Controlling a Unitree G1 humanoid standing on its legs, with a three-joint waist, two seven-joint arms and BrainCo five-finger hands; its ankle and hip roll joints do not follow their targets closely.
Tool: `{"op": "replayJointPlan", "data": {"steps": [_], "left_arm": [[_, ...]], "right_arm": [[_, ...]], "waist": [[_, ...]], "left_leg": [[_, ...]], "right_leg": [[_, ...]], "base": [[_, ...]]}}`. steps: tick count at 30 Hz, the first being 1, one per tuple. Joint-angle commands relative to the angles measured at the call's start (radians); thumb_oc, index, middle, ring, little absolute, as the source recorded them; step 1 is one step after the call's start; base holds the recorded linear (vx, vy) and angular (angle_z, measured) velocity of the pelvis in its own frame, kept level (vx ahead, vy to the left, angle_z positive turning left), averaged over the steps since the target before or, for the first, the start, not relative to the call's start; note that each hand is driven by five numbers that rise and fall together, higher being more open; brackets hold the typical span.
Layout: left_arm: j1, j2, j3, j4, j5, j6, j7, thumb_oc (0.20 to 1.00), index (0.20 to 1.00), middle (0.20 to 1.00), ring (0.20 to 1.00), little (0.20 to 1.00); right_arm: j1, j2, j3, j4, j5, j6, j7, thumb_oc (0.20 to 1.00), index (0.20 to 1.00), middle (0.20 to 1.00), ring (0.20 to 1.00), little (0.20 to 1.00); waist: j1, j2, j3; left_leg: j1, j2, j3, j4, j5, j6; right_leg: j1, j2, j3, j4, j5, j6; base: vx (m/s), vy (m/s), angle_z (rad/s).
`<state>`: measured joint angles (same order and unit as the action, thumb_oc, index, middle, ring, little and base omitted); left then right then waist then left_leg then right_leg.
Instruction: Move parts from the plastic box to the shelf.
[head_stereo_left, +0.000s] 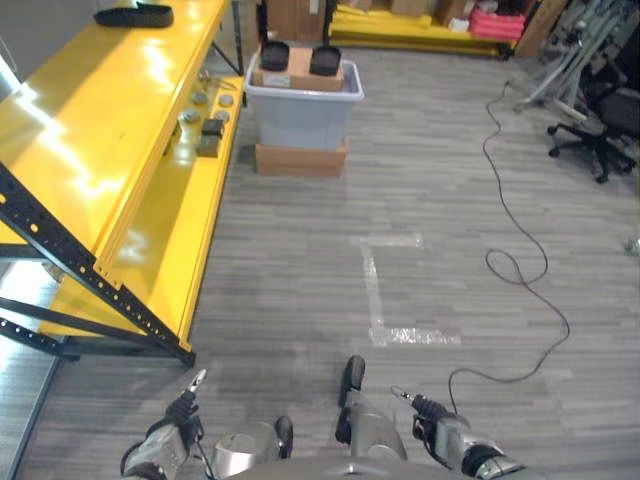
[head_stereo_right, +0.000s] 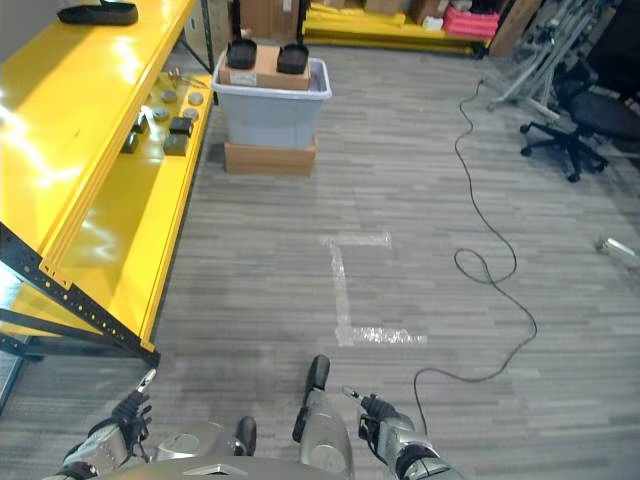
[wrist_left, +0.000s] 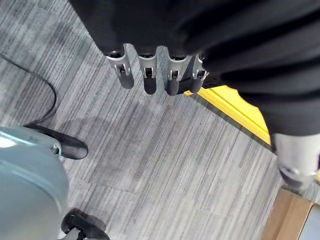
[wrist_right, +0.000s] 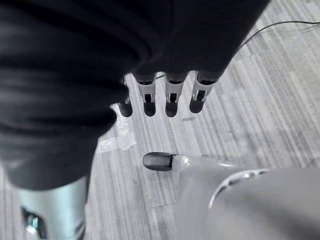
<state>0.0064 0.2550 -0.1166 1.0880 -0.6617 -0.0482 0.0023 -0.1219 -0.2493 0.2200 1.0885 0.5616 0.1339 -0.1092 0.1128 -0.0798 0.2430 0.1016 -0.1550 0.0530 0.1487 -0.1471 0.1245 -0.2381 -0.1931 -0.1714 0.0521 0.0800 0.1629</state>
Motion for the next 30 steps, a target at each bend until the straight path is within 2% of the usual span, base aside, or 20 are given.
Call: {"op": "replayJointPlan", "data": {"steps": [1,4,5,7,8,10,12,13,14,15,16,17,19,20,21,22,27,28,29,30], "left_arm": [[-0.025,-0.008,-0.023,-0.025,0.027,-0.045,-0.029,1.0,1.0,1.0,1.0,1.0],[-0.029,-0.02,-0.024,-0.029,-0.015,-0.044,-0.022,1.0,1.0,1.0,1.0,1.0],[-0.033,-0.023,-0.023,-0.028,-0.034,-0.043,-0.02,1.0,1.0,1.0,1.0,1.0],[-0.04,-0.035,-0.017,-0.021,-0.064,-0.052,-0.018,1.0,1.0,1.0,1.0,1.0],[-0.043,-0.043,-0.014,-0.017,-0.078,-0.058,-0.018,1.0,1.0,1.0,1.0,1.0],[-0.056,-0.056,-0.007,-0.014,-0.094,-0.064,-0.018,1.0,1.0,1.0,1.0,1.0],[-0.068,-0.058,-0.009,-0.029,-0.097,-0.062,-0.015,1.0,1.0,1.0,1.0,1.0],[-0.078,-0.057,-0.013,-0.05,-0.124,-0.055,-0.015,1.0,1.0,1.0,1.0,1.0],[-0.081,-0.054,-0.013,-0.059,-0.132,-0.055,-0.017,1.0,1.0,1.0,1.0,1.0],[-0.084,-0.052,-0.009,-0.077,-0.125,-0.058,-0.013,1.0,1.0,1.0,1.0,1.0],[-0.084,-0.05,-0.007,-0.082,-0.119,-0.053,-0.007,1.0,1.0,1.0,1.0,1.0],[-0.074,-0.05,-0.007,-0.098,-0.101,-0.034,0.006,1.0,1.0,1.0,1.0,1.0],[-0.061,-0.048,-0.005,-0.12,-0.091,-0.019,0.01,1.0,1.0,1.0,1.0,1.0],[-0.057,-0.045,-0.005,-0.128,-0.091,-0.015,0.012,1.0,1.0,1.0,1.0,1.0],[-0.041,-0.033,0.009,-0.149,-0.086,-0.011,0.015,1.0,1.0,1.0,1.0,1.0],[-0.04,-0.033,0.01,-0.149,-0.086,-0.011,0.015,1.0,1.0,1.0,1.0,1.0],[-0.028,-0.022,0.041,-0.12,-0.071,-0.032,0.028,1.0,1.0,1.0,1.0,1.0],[-0.036,-0.017,0.041,-0.093,-0.064,-0.044,0.015,1.0,1.0,1.0,1.0,1.0],[-0.039,-0.015,0.039,-0.083,-0.052,-0.051,0.006,1.0,1.0,1.0,1.0,1.0],[-0.042,-0.008,0.032,-0.071,-0.039,-0.064,-0.011,1.0,1.0,1.0,1.0,1.0]], "right_arm": [[0.006,-0.049,-0.001,-0.023,-0.021,-0.021,0.028,1.0,1.0,1.0,1.0,1.0],[-0.005,-0.064,0.015,-0.028,-0.054,-0.02,0.039,1.0,1.0,1.0,1.0,1.0],[-0.013,-0.067,0.028,-0.033,-0.062,-0.017,0.035,1.0,1.0,1.0,1.0,1.0],[-0.033,-0.08,0.063,-0.041,-0.071,-0.012,0.038,1.0,1.0,1.0,1.0,1.0],[-0.038,-0.084,0.075,-0.052,-0.076,-0.012,0.03,1.0,1.0,1.0,1.0,1.0],[-0.048,-0.096,0.107,-0.072,-0.083,-0.016,0.011,1.0,1.0,1.0,1.0,1.0],[-0.045,-0.109,0.116,-0.098,-0.064,-0.012,-0.018,1.0,1.0,1.0,1.0,1.0],[-0.039,-0.124,0.105,-0.105,-0.043,-0.02,-0.023,1.0,1.0,1.0,1.0,1.0],[-0.037,-0.129,0.097,-0.102,-0.037,-0.024,-0.021,1.0,1.0,1.0,1.0,1.0],[-0.04,-0.128,0.083,-0.091,-0.042,-0.032,-0.011,1.0,1.0,1.0,1.0,1.0],[-0.042,-0.125,0.082,-0.089,-0.036,-0.029,-0.007,1.0,1.0,1.0,1.0,1.0],[-0.044,-0.121,0.078,-0.09,-0.05,-0.026,-0.019,1.0,1.0,1.0,1.0,1.0],[-0.046,-0.126,0.08,-0.098,-0.06,-0.029,-0.024,1.0,1.0,1.0,1.0,1.0],[-0.048,-0.13,0.085,-0.104,-0.055,-0.028,-0.025,1.0,1.0,1.0,1.0,1.0],[-0.056,-0.14,0.104,-0.133,-0.032,-0.025,-0.022,1.0,1.0,1.0,1.0,1.0],[-0.057,-0.14,0.105,-0.134,-0.031,-0.026,-0.022,1.0,1.0,1.0,1.0,1.0],[-0.087,-0.103,0.13,-0.143,0.022,-0.05,-0.02,1.0,1.0,1.0,1.0,1.0],[-0.089,-0.086,0.126,-0.136,0.051,-0.071,-0.024,1.0,1.0,1.0,1.0,1.0],[-0.089,-0.078,0.125,-0.134,0.059,-0.08,-0.029,1.0,1.0,1.0,1.0,1.0],[-0.091,-0.065,0.122,-0.138,0.063,-0.089,-0.04,1.0,1.0,1.0,1.0,1.0]], "waist": [[0.014,-0.005,-0.068],[0.003,-0.005,-0.097],[0.002,-0.004,-0.103],[0.0,0.001,-0.113],[0.001,0.002,-0.112],[0.003,-0.011,-0.093],[0.001,-0.016,-0.072],[0.007,-0.009,-0.046],[0.012,-0.007,-0.035],[0.031,0.003,-0.021],[0.04,0.015,-0.023],[0.069,0.053,-0.034],[0.094,0.069,-0.031],[0.104,0.075,-0.031],[0.133,0.081,-0.031],[0.134,0.08,-0.031],[0.177,0.041,-0.073],[0.189,0.027,-0.091],[0.193,0.025,-0.1],[0.199,0.024,-0.109]], "left_leg": [[0.032,0.045,-0.138,0.067,-0.149,-0.035],[0.061,0.103,-0.124,0.084,-0.166,-0.083],[0.068,0.126,-0.12,0.092,-0.151,-0.098],[0.046,0.189,-0.101,0.162,-0.066,-0.134],[0.014,0.211,-0.091,0.22,-0.014,-0.147],[-0.129,0.259,-0.079,0.505,0.088,-0.163],[-0.256,0.282,-0.089,0.688,0.13,-0.165],[-0.35,0.26,-0.079,0.724,0.1,-0.143],[-0.375,0.241,-0.064,0.7,0.089,-0.136],[-0.375,0.173,-0.003,0.473,0.081,-0.127],[-0.378,0.152,0.015,0.338,0.114,-0.136],[-0.41,0.124,0.035,0.066,0.239,-0.164],[-0.432,0.114,0.032,-0.013,0.312,-0.178],[-0.446,0.112,0.031,-0.041,0.322,-0.181],[-0.471,0.104,0.038,-0.041,0.335,-0.184],[-0.472,0.104,0.039,-0.037,0.333,-0.183],[-0.463,0.08,0.023,0.095,0.222,-0.111],[-0.436,0.054,0.017,0.108,0.17,-0.075],[-0.421,0.044,0.011,0.103,0.153,-0.061],[-0.396,0.026,0.003,0.096,0.13,-0.037]], "right_leg": [[0.077,-0.02,-0.003,-0.098,0.102,0.07],[0.088,-0.005,0.013,-0.053,0.072,0.037],[0.09,0.003,0.015,-0.027,0.065,0.026],[0.101,0.032,0.012,0.007,0.031,-0.009],[0.113,0.046,0.007,0.012,0.014,-0.025],[0.146,0.071,-0.003,0.02,-0.024,-0.075],[0.165,0.094,-0.009,0.019,-0.038,-0.105],[0.191,0.116,-0.008,0.013,-0.049,-0.113],[0.206,0.125,-0.007,0.007,-0.054,-0.114],[0.247,0.143,-0.001,-0.013,-0.063,-0.104],[0.259,0.157,0.003,-0.018,-0.066,-0.099],[0.293,0.202,0.025,-0.02,-0.074,-0.093],[0.325,0.225,0.042,-0.013,-0.089,-0.099],[0.336,0.236,0.045,-0.007,-0.099,-0.102],[0.367,0.254,0.041,0.03,-0.147,-0.116],[0.367,0.253,0.041,0.033,-0.149,-0.116],[0.431,0.208,0.023,0.143,-0.287,-0.105],[0.443,0.174,-0.004,0.221,-0.273,-0.082],[0.437,0.163,-0.014,0.257,-0.253,-0.069],[0.417,0.134,-0.031,0.363,-0.209,-0.039]], "base": [[0.43,-0.093,0.14],[0.41,-0.097,0.2],[0.42,-0.098,0.2],[0.35,-0.112,0.2],[0.31,-0.165,0.03],[0.29,-0.225,-0.08],[0.24,-0.189,-0.14],[0.26,-0.082,-0.01],[0.48,0.081,0.32],[0.51,0.172,0.4],[0.84,0.332,0.36],[0.66,0.259,-0.21],[0.54,0.172,-0.34],[0.69,0.229,-0.48],[0.53,0.191,-0.6],[0.57,0.225,-0.43],[0.43,0.217,-0.6],[0.43,0.282,-0.54],[0.48,0.363,-0.34],[0.36,0.34,-0.16]]}}
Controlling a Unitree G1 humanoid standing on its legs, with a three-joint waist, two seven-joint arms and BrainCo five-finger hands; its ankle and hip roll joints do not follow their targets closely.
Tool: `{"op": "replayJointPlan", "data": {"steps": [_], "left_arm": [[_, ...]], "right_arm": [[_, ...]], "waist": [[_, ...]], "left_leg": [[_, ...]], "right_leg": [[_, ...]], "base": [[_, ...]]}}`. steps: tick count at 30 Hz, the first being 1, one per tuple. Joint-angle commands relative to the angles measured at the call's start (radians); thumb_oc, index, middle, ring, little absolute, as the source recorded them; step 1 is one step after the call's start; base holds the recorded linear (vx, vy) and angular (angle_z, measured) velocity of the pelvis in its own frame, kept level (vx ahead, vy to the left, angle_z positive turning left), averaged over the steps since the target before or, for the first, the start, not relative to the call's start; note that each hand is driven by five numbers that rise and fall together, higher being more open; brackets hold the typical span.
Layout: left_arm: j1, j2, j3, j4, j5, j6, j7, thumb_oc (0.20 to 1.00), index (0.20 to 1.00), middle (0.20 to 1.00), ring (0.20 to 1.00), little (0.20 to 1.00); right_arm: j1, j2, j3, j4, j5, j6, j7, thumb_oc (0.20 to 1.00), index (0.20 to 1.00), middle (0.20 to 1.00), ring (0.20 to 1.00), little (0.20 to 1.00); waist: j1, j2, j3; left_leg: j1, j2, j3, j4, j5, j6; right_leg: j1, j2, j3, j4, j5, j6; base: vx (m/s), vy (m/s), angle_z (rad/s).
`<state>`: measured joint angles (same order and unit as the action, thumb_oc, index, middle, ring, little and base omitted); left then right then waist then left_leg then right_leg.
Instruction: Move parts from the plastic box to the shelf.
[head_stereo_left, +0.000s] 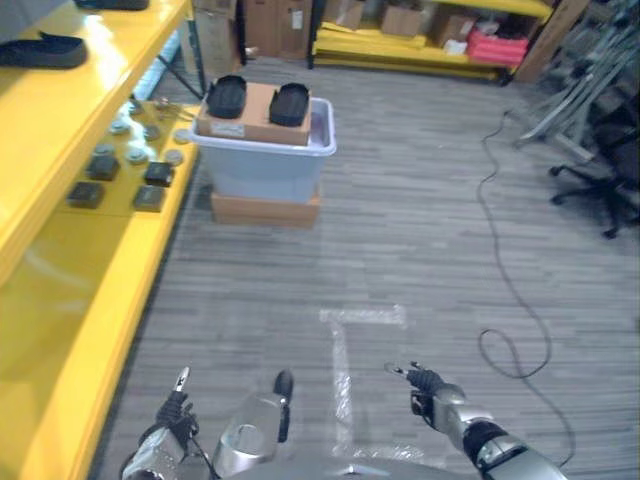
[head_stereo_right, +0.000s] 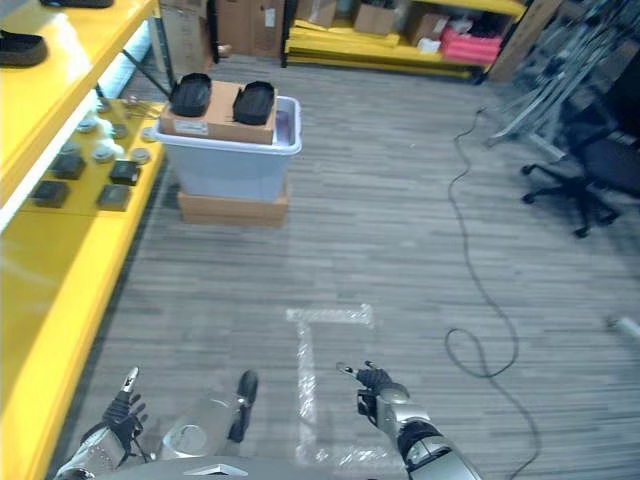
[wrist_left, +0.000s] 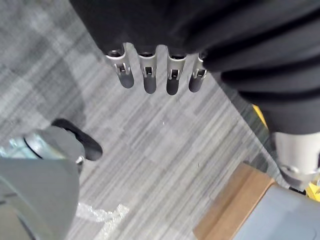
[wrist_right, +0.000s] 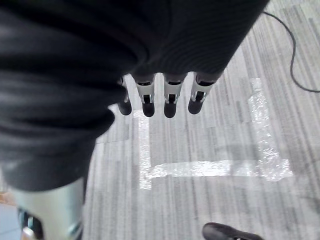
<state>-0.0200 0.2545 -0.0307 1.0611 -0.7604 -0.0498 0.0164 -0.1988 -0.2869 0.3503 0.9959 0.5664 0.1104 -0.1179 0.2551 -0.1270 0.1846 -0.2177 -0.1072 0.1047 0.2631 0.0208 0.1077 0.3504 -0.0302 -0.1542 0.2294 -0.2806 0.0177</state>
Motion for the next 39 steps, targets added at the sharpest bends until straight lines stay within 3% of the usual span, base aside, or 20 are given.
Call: {"op": "replayJointPlan", "data": {"steps": [1,3,4,5,6,7,9,11,14,17,19,21,24,26,28,30,31,34,36,39], "left_arm": [[-0.016,-0.002,-0.064,-0.038,0.064,-0.071,-0.031,1.0,1.0,1.0,1.0,1.0],[-0.013,0.007,-0.078,-0.048,0.035,-0.079,-0.034,1.0,1.0,1.0,1.0,1.0],[-0.024,0.03,-0.079,-0.098,-0.002,-0.059,-0.02,1.0,1.0,1.0,1.0,1.0],[-0.027,0.033,-0.076,-0.105,0.0,-0.055,-0.018,1.0,1.0,1.0,1.0,1.0],[-0.03,0.035,-0.074,-0.122,0.009,-0.041,-0.017,1.0,1.0,1.0,1.0,1.0],[-0.028,0.034,-0.074,-0.122,0.009,-0.043,-0.018,1.0,1.0,1.0,1.0,1.0],[-0.014,0.032,-0.082,-0.126,0.023,-0.049,-0.032,1.0,1.0,1.0,1.0,1.0],[0.024,0.029,-0.083,-0.141,0.059,-0.056,-0.052,1.0,1.0,1.0,1.0,1.0],[0.058,0.028,-0.073,-0.161,0.081,-0.054,-0.074,1.0,1.0,1.0,1.0,1.0],[0.04,0.013,-0.091,-0.114,0.066,-0.055,-0.092,1.0,1.0,1.0,1.0,1.0],[0.032,0.0,-0.101,-0.104,0.04,-0.038,-0.088,1.0,1.0,1.0,1.0,1.0],[0.027,-0.025,-0.107,-0.089,-0.003,-0.047,-0.094,1.0,1.0,1.0,1.0,1.0],[0.017,-0.045,-0.104,-0.083,-0.038,-0.06,-0.09,1.0,1.0,1.0,1.0,1.0],[0.009,-0.048,-0.103,-0.101,-0.036,-0.052,-0.061,1.0,1.0,1.0,1.0,1.0],[0.0,-0.048,-0.104,-0.109,-0.027,-0.039,-0.051,1.0,1.0,1.0,1.0,1.0],[-0.001,-0.048,-0.109,-0.111,-0.028,-0.032,-0.042,1.0,1.0,1.0,1.0,1.0],[-0.002,-0.046,-0.11,-0.109,-0.016,-0.017,-0.046,1.0,1.0,1.0,1.0,1.0],[0.002,-0.046,-0.107,-0.108,0.009,0.01,-0.06,1.0,1.0,1.0,1.0,1.0],[0.012,-0.047,-0.1,-0.111,0.029,0.025,-0.063,1.0,1.0,1.0,1.0,1.0],[0.028,-0.056,-0.098,-0.106,0.023,0.005,-0.056,1.0,1.0,1.0,1.0,1.0]], "right_arm": [[-0.016,-0.017,-0.012,-0.047,0.058,-0.073,-0.038,1.0,1.0,1.0,1.0,1.0],[-0.022,-0.008,-0.015,-0.063,0.06,-0.071,-0.054,1.0,1.0,1.0,1.0,1.0],[-0.022,-0.008,0.002,-0.12,0.06,-0.06,-0.073,1.0,1.0,1.0,1.0,1.0],[-0.02,-0.011,0.003,-0.126,0.055,-0.06,-0.069,1.0,1.0,1.0,1.0,1.0],[-0.011,-0.027,-0.007,-0.13,0.052,-0.063,-0.039,1.0,1.0,1.0,1.0,1.0],[-0.011,-0.029,-0.009,-0.129,0.052,-0.063,-0.036,1.0,1.0,1.0,1.0,1.0],[-0.004,-0.046,-0.041,-0.123,0.045,-0.062,-0.003,1.0,1.0,1.0,1.0,1.0],[0.019,-0.043,-0.088,-0.145,0.018,-0.05,0.015,1.0,1.0,1.0,1.0,1.0],[0.03,-0.048,-0.103,-0.156,0.01,-0.041,0.028,1.0,1.0,1.0,1.0,1.0],[0.018,-0.051,-0.102,-0.119,0.018,-0.046,0.028,1.0,1.0,1.0,1.0,1.0],[0.012,-0.06,-0.091,-0.111,0.022,-0.043,0.024,1.0,1.0,1.0,1.0,1.0],[0.006,-0.075,-0.072,-0.106,0.035,-0.051,0.023,1.0,1.0,1.0,1.0,1.0],[-0.002,-0.093,-0.054,-0.104,0.043,-0.05,0.016,1.0,1.0,1.0,1.0,1.0],[0.001,-0.104,-0.053,-0.098,0.043,-0.051,0.004,1.0,1.0,1.0,1.0,1.0],[0.008,-0.118,-0.071,-0.082,0.052,-0.058,0.0,1.0,1.0,1.0,1.0,1.0],[0.014,-0.12,-0.098,-0.067,0.057,-0.059,-0.011,1.0,1.0,1.0,1.0,1.0],[0.022,-0.119,-0.117,-0.061,0.063,-0.059,-0.021,1.0,1.0,1.0,1.0,1.0],[0.046,-0.109,-0.144,-0.064,0.063,-0.056,-0.041,1.0,1.0,1.0,1.0,1.0],[0.056,-0.098,-0.141,-0.081,0.056,-0.05,-0.055,1.0,1.0,1.0,1.0,1.0],[0.061,-0.087,-0.123,-0.1,0.061,-0.048,-0.061,1.0,1.0,1.0,1.0,1.0]], "waist": [[0.06,0.079,-0.059],[0.056,0.099,-0.059],[0.027,0.124,-0.032],[0.018,0.124,-0.026],[-0.024,0.103,-0.003],[-0.029,0.098,-0.001],[-0.059,0.077,0.008],[-0.066,0.075,0.021],[-0.066,0.068,0.02],[-0.083,0.058,-0.009],[-0.089,0.057,-0.029],[-0.097,0.055,-0.04],[-0.092,0.045,-0.031],[-0.085,0.035,-0.012],[-0.08,0.039,0.004],[-0.08,0.055,0.009],[-0.078,0.073,0.01],[-0.061,0.103,0.018],[-0.053,0.107,0.013],[-0.049,0.112,0.004]], "left_leg": [[-0.059,-0.029,-0.053,-0.024,-0.055,0.001],[-0.026,-0.034,-0.055,-0.027,-0.087,0.026],[0.027,-0.032,-0.085,-0.013,-0.124,0.029],[0.049,-0.032,-0.096,-0.015,-0.132,0.024],[0.123,-0.049,-0.144,-0.019,-0.181,0.004],[0.129,-0.052,-0.149,-0.017,-0.188,0.001],[0.176,-0.055,-0.179,-0.009,-0.244,-0.01],[0.235,-0.021,-0.206,0.002,-0.297,-0.025],[0.267,0.026,-0.21,0.016,-0.327,-0.041],[0.308,0.086,-0.233,0.031,-0.348,-0.088],[0.36,0.15,-0.221,0.019,-0.318,-0.129],[0.342,0.23,-0.198,0.063,-0.197,-0.163],[0.231,0.27,-0.202,0.255,-0.067,-0.173],[0.118,0.26,-0.214,0.409,-0.031,-0.166],[0.049,0.221,-0.191,0.417,-0.057,-0.152],[0.056,0.206,-0.129,0.262,-0.068,-0.155],[0.06,0.194,-0.074,0.108,-0.037,-0.171],[-0.017,0.153,-0.055,-0.005,0.053,-0.194],[-0.006,0.134,-0.032,-0.04,0.02,-0.174],[0.036,0.1,-0.071,-0.076,-0.012,-0.159]], "right_leg": [[-0.208,-0.052,-0.06,0.302,0.197,0.129],[-0.302,-0.094,-0.081,0.425,0.254,0.136],[-0.465,-0.114,-0.127,0.376,0.264,0.119],[-0.49,-0.114,-0.13,0.334,0.275,0.119],[-0.549,-0.128,-0.103,0.058,0.354,0.143],[-0.555,-0.131,-0.096,0.014,0.362,0.148],[-0.578,-0.173,-0.054,-0.215,0.417,0.186],[-0.589,-0.229,-0.027,-0.317,0.464,0.217],[-0.564,-0.242,-0.027,-0.317,0.453,0.222],[-0.519,-0.231,-0.007,-0.285,0.429,0.21],[-0.507,-0.209,-0.018,-0.213,0.411,0.183],[-0.496,-0.178,-0.038,-0.174,0.39,0.152],[-0.453,-0.134,-0.053,-0.18,0.351,0.103],[-0.42,-0.108,-0.061,-0.194,0.335,0.07],[-0.396,-0.093,-0.075,-0.217,0.326,0.065],[-0.366,-0.085,-0.105,-0.254,0.328,0.075],[-0.328,-0.081,-0.126,-0.279,0.33,0.085],[-0.276,-0.076,-0.129,-0.29,0.329,0.094],[-0.262,-0.087,-0.131,-0.285,0.321,0.1],[-0.274,-0.089,-0.113,-0.276,0.32,0.105]], "base": [[0.35,0.351,0.11],[0.37,0.326,0.01],[0.41,0.225,-0.2],[0.67,0.028,0.0],[0.46,-0.091,0.27],[0.6,-0.128,0.87],[0.56,-0.135,1.27],[0.84,-0.246,0.35],[0.7,-0.204,0.32],[0.65,-0.156,0.5],[0.57,-0.163,1.35],[0.46,-0.188,0.85],[0.31,-0.221,-0.33],[0.25,-0.212,-0.5],[0.2,-0.063,-0.59],[0.22,0.101,0.07],[0.21,0.198,0.0],[0.16,0.198,0.22],[0.08,0.202,-0.02],[0.01,0.16,-0.49]]}}
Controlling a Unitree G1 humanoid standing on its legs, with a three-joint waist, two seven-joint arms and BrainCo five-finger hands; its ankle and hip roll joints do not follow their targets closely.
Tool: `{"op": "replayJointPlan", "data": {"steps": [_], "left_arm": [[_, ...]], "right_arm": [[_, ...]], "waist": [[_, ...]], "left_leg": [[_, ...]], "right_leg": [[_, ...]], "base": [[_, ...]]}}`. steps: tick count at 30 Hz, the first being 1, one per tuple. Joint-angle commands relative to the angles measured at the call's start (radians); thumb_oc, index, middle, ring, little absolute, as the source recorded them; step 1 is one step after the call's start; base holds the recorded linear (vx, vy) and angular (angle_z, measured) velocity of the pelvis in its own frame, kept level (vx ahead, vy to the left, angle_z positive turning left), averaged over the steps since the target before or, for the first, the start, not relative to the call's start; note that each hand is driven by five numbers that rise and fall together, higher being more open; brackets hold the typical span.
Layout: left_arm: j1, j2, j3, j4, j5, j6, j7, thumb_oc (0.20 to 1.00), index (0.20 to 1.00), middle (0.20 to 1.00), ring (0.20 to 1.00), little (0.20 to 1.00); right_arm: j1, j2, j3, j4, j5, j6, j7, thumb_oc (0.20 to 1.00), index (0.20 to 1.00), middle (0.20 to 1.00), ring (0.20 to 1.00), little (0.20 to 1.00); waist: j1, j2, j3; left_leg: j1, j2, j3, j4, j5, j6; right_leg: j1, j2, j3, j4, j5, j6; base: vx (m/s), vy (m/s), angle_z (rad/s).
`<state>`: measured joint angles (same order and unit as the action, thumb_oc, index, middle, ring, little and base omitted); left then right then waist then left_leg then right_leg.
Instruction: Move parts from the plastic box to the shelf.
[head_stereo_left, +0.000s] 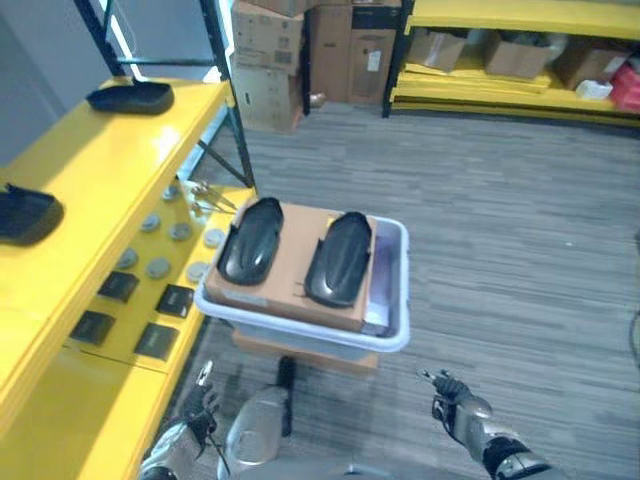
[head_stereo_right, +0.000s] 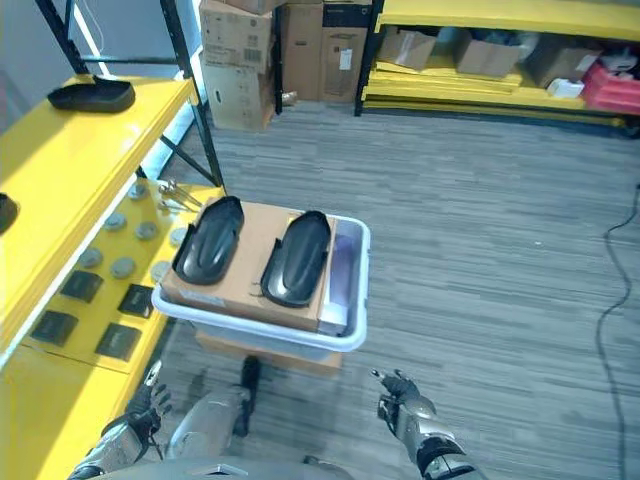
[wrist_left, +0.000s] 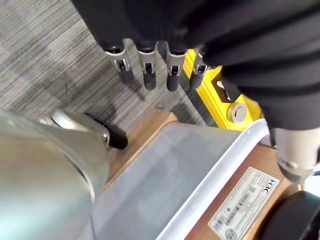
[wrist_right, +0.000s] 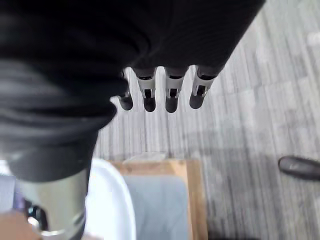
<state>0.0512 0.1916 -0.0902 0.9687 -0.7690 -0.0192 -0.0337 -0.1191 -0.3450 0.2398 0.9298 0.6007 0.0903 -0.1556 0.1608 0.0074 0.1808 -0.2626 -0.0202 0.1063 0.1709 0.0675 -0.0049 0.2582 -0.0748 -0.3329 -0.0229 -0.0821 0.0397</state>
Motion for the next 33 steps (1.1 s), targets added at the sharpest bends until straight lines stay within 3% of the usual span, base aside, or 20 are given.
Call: {"op": "replayJointPlan", "data": {"steps": [1,10,14,20,25,33], "left_arm": [[-0.042,0.009,-0.032,-0.01,0.032,-0.038,-0.009,1.0,1.0,1.0,1.0,1.0],[-0.03,0.026,-0.005,0.001,0.05,-0.047,0.003,1.0,1.0,1.0,1.0,1.0],[-0.02,0.024,-0.018,0.005,0.05,-0.064,0.009,1.0,1.0,1.0,1.0,1.0],[0.003,0.019,-0.023,0.009,0.056,-0.081,0.037,1.0,1.0,1.0,1.0,1.0],[0.032,0.007,-0.012,0.062,0.122,-0.087,-0.008,1.0,1.0,1.0,1.0,1.0],[0.018,-0.001,-0.02,0.07,0.167,-0.071,-0.028,1.0,1.0,1.0,1.0,1.0]], "right_arm": [[-0.006,-0.016,-0.007,-0.049,0.039,-0.036,-0.026,1.0,1.0,1.0,1.0,1.0],[0.028,0.012,-0.023,-0.058,0.004,-0.051,-0.036,1.0,1.0,1.0,1.0,1.0],[0.025,0.017,-0.04,-0.024,0.001,-0.06,0.006,1.0,1.0,1.0,1.0,1.0],[0.006,0.016,-0.008,-0.032,-0.011,-0.055,0.012,1.0,1.0,1.0,1.0,1.0],[-0.02,0.006,0.004,-0.028,0.031,-0.032,-0.037,1.0,1.0,1.0,1.0,1.0],[-0.019,-0.012,-0.008,-0.009,0.045,-0.016,-0.06,1.0,1.0,1.0,1.0,1.0]], "waist": [[0.039,-0.021,-0.002],[0.019,-0.015,-0.037],[0.022,-0.022,-0.047],[0.046,-0.022,-0.047],[0.076,-0.011,-0.049],[0.045,-0.016,-0.043]], "left_leg": [[0.11,0.004,-0.077,-0.016,-0.069,-0.039],[0.226,-0.004,-0.071,-0.13,-0.094,-0.014],[0.251,0.009,-0.057,-0.142,-0.109,-0.01],[0.236,0.039,-0.055,-0.138,-0.095,-0.035],[0.218,0.067,-0.056,-0.139,-0.07,-0.068],[0.209,0.096,-0.031,-0.02,-0.125,-0.082]], "right_leg": [[-0.187,-0.047,0.061,-0.027,0.123,0.089],[-0.212,-0.056,0.074,-0.025,0.131,0.116],[-0.213,-0.056,0.069,-0.03,0.133,0.121],[-0.204,-0.034,0.035,-0.064,0.132,0.105],[-0.207,-0.028,0.001,-0.064,0.121,0.101],[-0.211,-0.072,0.01,-0.064,0.14,0.104]], "base": [[0.0,0.124,-0.52],[0.0,0.058,0.02],[0.0,-0.082,-0.06],[-0.04,-0.177,0.12],[-0.05,-0.104,0.22],[-0.05,0.098,0.23]]}}
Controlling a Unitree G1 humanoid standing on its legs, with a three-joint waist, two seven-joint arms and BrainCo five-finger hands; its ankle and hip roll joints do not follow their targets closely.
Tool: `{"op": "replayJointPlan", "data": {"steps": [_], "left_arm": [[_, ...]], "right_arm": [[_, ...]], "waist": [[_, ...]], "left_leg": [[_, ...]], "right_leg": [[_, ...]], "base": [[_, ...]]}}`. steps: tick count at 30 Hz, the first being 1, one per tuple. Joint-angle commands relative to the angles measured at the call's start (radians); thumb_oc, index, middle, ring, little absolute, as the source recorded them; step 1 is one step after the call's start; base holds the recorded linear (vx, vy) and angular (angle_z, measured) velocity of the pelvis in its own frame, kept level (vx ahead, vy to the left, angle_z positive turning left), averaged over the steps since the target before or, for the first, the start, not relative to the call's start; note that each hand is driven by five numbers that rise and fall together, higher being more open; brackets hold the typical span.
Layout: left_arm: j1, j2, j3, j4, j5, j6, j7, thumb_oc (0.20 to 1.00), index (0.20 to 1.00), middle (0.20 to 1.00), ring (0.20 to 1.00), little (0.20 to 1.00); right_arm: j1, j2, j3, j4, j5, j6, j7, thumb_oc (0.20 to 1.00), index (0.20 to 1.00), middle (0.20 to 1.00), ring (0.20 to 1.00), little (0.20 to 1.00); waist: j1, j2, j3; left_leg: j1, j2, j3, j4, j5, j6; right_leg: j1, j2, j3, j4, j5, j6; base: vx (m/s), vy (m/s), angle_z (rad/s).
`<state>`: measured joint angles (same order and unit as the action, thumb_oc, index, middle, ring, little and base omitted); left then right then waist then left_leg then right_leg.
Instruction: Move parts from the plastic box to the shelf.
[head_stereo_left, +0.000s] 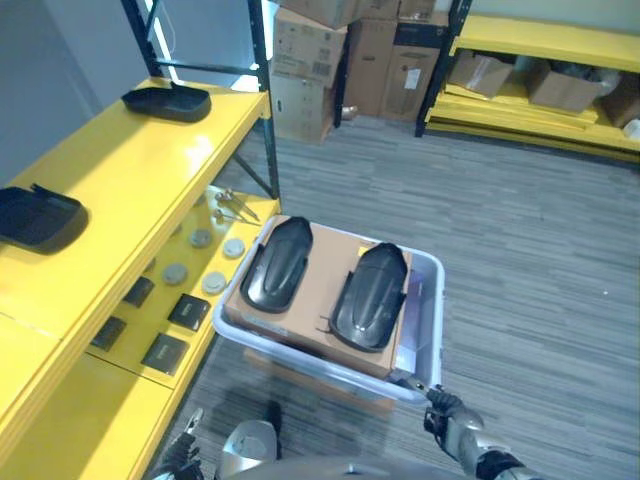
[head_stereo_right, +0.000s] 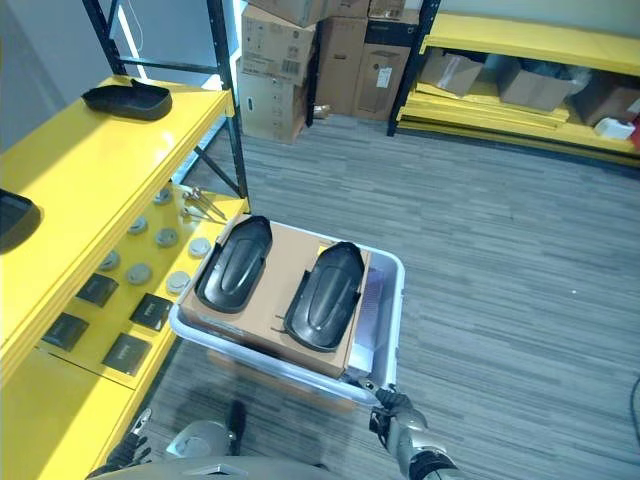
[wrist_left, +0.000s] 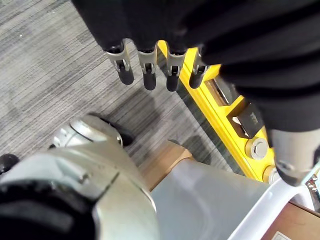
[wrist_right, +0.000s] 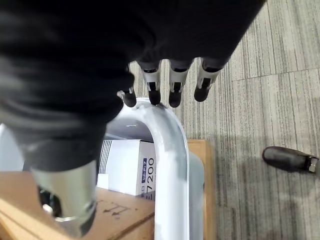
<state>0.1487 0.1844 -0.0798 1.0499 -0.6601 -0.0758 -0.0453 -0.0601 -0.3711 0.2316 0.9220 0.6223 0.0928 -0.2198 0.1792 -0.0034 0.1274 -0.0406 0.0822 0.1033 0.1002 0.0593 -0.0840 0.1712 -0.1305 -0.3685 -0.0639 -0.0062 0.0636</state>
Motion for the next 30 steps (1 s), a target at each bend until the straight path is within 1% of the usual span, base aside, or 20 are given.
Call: {"op": "replayJointPlan", "data": {"steps": [1,2,3,5,7,8,9,10,11,12,13,14,16,17,18,19,22,23,26,30], "left_arm": [[-0.089,0.005,-0.036,-0.012,0.08,-0.007,-0.015,1.0,1.0,1.0,1.0,1.0],[-0.101,0.013,-0.049,-0.014,0.087,0.001,-0.007,1.0,1.0,1.0,1.0,1.0],[-0.102,0.015,-0.05,-0.014,0.086,0.005,-0.006,1.0,1.0,1.0,1.0,1.0],[-0.104,0.031,-0.054,-0.02,0.082,0.014,0.0,1.0,1.0,1.0,1.0,1.0],[-0.098,0.043,-0.053,-0.025,0.082,0.012,0.002,1.0,1.0,1.0,1.0,1.0],[-0.092,0.051,-0.051,-0.028,0.071,0.011,0.007,1.0,1.0,1.0,1.0,1.0],[-0.072,0.059,-0.043,-0.028,0.069,0.011,0.014,1.0,1.0,1.0,1.0,1.0],[-0.07,0.059,-0.042,-0.027,0.069,0.011,0.015,1.0,1.0,1.0,1.0,1.0],[-0.067,0.06,-0.041,-0.026,0.07,0.009,0.014,1.0,1.0,1.0,1.0,1.0],[-0.049,0.06,-0.031,-0.017,0.069,-0.009,0.005,1.0,1.0,1.0,1.0,1.0],[-0.04,0.06,-0.024,-0.012,0.067,-0.023,-0.001,1.0,1.0,1.0,1.0,1.0],[-0.038,0.06,-0.023,-0.01,0.065,-0.027,-0.004,1.0,1.0,1.0,1.0,1.0],[-0.021,0.06,-0.017,-0.005,0.049,-0.047,-0.024,1.0,1.0,1.0,1.0,1.0],[-0.019,0.06,-0.016,-0.004,0.048,-0.049,-0.026,1.0,1.0,1.0,1.0,1.0],[-0.01,0.062,-0.01,0.002,0.044,-0.058,-0.042,1.0,1.0,1.0,1.0,1.0],[0.001,0.065,-0.001,0.007,0.05,-0.064,-0.059,1.0,1.0,1.0,1.0,1.0],[0.009,0.063,0.007,0.014,0.065,-0.063,-0.065,1.0,1.0,1.0,1.0,1.0],[0.023,0.055,0.017,0.022,0.075,-0.069,-0.072,1.0,1.0,1.0,1.0,1.0],[0.035,0.049,0.023,0.028,0.081,-0.074,-0.077,1.0,1.0,1.0,1.0,1.0],[0.046,0.038,0.025,0.053,0.101,-0.092,-0.082,1.0,1.0,1.0,1.0,1.0]], "right_arm": [[-0.078,0.015,-0.005,0.007,0.022,-0.027,0.005,1.0,1.0,1.0,1.0,1.0],[-0.077,0.021,-0.018,0.023,0.012,-0.037,0.008,1.0,1.0,1.0,1.0,1.0],[-0.076,0.023,-0.021,0.025,0.011,-0.039,0.009,1.0,1.0,1.0,1.0,1.0],[-0.066,0.035,-0.041,0.036,0.018,-0.058,0.018,1.0,1.0,1.0,1.0,1.0],[-0.055,0.045,-0.057,0.037,0.019,-0.094,0.015,1.0,1.0,1.0,1.0,1.0],[-0.049,0.05,-0.067,0.024,0.011,-0.115,-0.005,1.0,1.0,1.0,1.0,1.0],[-0.049,0.053,-0.084,-0.041,0.027,-0.175,-0.087,1.0,1.0,1.0,1.0,1.0],[-0.049,0.052,-0.086,-0.048,0.023,-0.186,-0.097,1.0,1.0,1.0,1.0,1.0],[-0.05,0.051,-0.088,-0.059,0.024,-0.182,-0.104,1.0,1.0,1.0,1.0,1.0],[-0.057,0.038,-0.1,-0.144,-0.04,-0.227,-0.206,1.0,1.0,1.0,1.0,1.0],[-0.061,0.025,-0.109,-0.186,-0.071,-0.241,-0.251,1.0,1.0,1.0,1.0,1.0],[-0.064,0.019,-0.114,-0.199,-0.086,-0.248,-0.267,1.0,1.0,1.0,1.0,1.0],[-0.081,-0.033,-0.164,-0.274,-0.159,-0.306,-0.331,1.0,1.0,1.0,1.0,1.0],[-0.083,-0.039,-0.17,-0.283,-0.163,-0.306,-0.333,1.0,1.0,1.0,1.0,1.0],[-0.087,-0.072,-0.201,-0.336,-0.18,-0.313,-0.34,1.0,1.0,1.0,1.0,1.0],[-0.092,-0.123,-0.252,-0.43,-0.206,-0.295,-0.333,1.0,1.0,1.0,1.0,1.0],[-0.104,-0.169,-0.283,-0.517,-0.219,-0.278,-0.312,1.0,1.0,1.0,1.0,1.0],[-0.12,-0.201,-0.302,-0.616,-0.21,-0.225,-0.286,1.0,1.0,1.0,1.0,1.0],[-0.13,-0.21,-0.304,-0.661,-0.202,-0.194,-0.263,1.0,1.0,1.0,1.0,1.0],[-0.166,-0.212,-0.265,-0.67,-0.244,-0.095,-0.224,1.0,1.0,1.0,1.0,1.0]], "waist": [[0.02,0.0,0.009],[0.007,0.01,0.012],[0.005,0.011,0.014],[-0.007,0.016,0.027],[-0.009,0.017,0.038],[-0.01,0.017,0.044],[-0.01,0.015,0.053],[-0.01,0.014,0.054],[-0.01,0.014,0.054],[-0.012,0.009,0.056],[-0.014,0.007,0.055],[-0.014,0.006,0.055],[-0.015,0.002,0.048],[-0.015,0.002,0.047],[-0.016,0.0,0.043],[-0.016,-0.002,0.039],[-0.016,-0.005,0.032],[-0.012,-0.008,0.024],[-0.008,-0.008,0.021],[0.013,-0.008,0.018]], "left_leg": [[-0.004,-0.005,-0.017,0.028,-0.113,0.002],[0.021,-0.012,-0.014,-0.013,-0.112,0.01],[0.026,-0.014,-0.014,-0.019,-0.112,0.012],[0.054,-0.032,-0.022,-0.047,-0.123,0.027],[0.072,-0.046,-0.027,-0.065,-0.129,0.04],[0.082,-0.055,-0.03,-0.076,-0.133,0.048],[0.091,-0.069,-0.033,-0.088,-0.14,0.064],[0.091,-0.07,-0.033,-0.088,-0.141,0.065],[0.091,-0.071,-0.032,-0.088,-0.142,0.067],[0.092,-0.074,-0.027,-0.092,-0.147,0.075],[0.095,-0.075,-0.024,-0.095,-0.149,0.079],[0.096,-0.075,-0.023,-0.096,-0.15,0.08],[0.101,-0.074,-0.014,-0.104,-0.153,0.084],[0.102,-0.074,-0.014,-0.104,-0.153,0.084],[0.104,-0.072,-0.01,-0.108,-0.153,0.084],[0.111,-0.069,-0.007,-0.116,-0.152,0.081],[0.115,-0.066,-0.008,-0.125,-0.146,0.077],[0.122,-0.061,-0.008,-0.134,-0.142,0.072],[0.123,-0.057,-0.009,-0.137,-0.14,0.067],[0.118,-0.055,-0.027,-0.14,-0.131,0.06]], "right_leg": [[-0.131,-0.023,0.041,-0.023,0.072,0.087],[-0.14,-0.033,0.044,-0.023,0.087,0.102],[-0.141,-0.035,0.047,-0.023,0.09,0.105],[-0.15,-0.051,0.063,-0.021,0.114,0.129],[-0.163,-0.064,0.066,-0.01,0.13,0.146],[-0.172,-0.074,0.064,-0.004,0.139,0.157],[-0.191,-0.086,0.061,0.01,0.145,0.168],[-0.192,-0.087,0.061,0.011,0.145,0.169],[-0.194,-0.087,0.06,0.012,0.145,0.169],[-0.204,-0.09,0.055,0.019,0.145,0.171],[-0.207,-0.091,0.053,0.022,0.144,0.17],[-0.208,-0.09,0.053,0.022,0.144,0.17],[-0.207,-0.088,0.049,0.023,0.142,0.169],[-0.206,-0.088,0.048,0.023,0.141,0.169],[-0.202,-0.085,0.044,0.02,0.139,0.168],[-0.191,-0.079,0.042,0.012,0.134,0.165],[-0.18,-0.073,0.039,0.003,0.129,0.162],[-0.166,-0.065,0.036,-0.004,0.122,0.157],[-0.16,-0.062,0.035,-0.009,0.116,0.153],[-0.151,-0.063,0.023,-0.01,0.111,0.151]], "base": [[-0.08,0.263,-0.03],[-0.04,0.187,-0.07],[-0.01,0.18,0.0],[0.0,0.122,0.1],[-0.02,0.086,-0.12],[-0.06,0.091,-0.13],[-0.06,0.074,0.03],[-0.06,0.048,0.0],[-0.06,0.026,-0.01],[-0.07,0.031,0.0],[-0.07,0.03,0.01],[0.0,0.0,0.0],[-0.01,0.004,-0.02],[-0.01,0.004,-0.06],[0.01,-0.002,-0.08],[0.03,-0.004,-0.06],[0.03,0.0,-0.03],[0.07,0.008,-0.03],[0.05,0.015,-0.05],[0.05,0.044,0.02]]}}
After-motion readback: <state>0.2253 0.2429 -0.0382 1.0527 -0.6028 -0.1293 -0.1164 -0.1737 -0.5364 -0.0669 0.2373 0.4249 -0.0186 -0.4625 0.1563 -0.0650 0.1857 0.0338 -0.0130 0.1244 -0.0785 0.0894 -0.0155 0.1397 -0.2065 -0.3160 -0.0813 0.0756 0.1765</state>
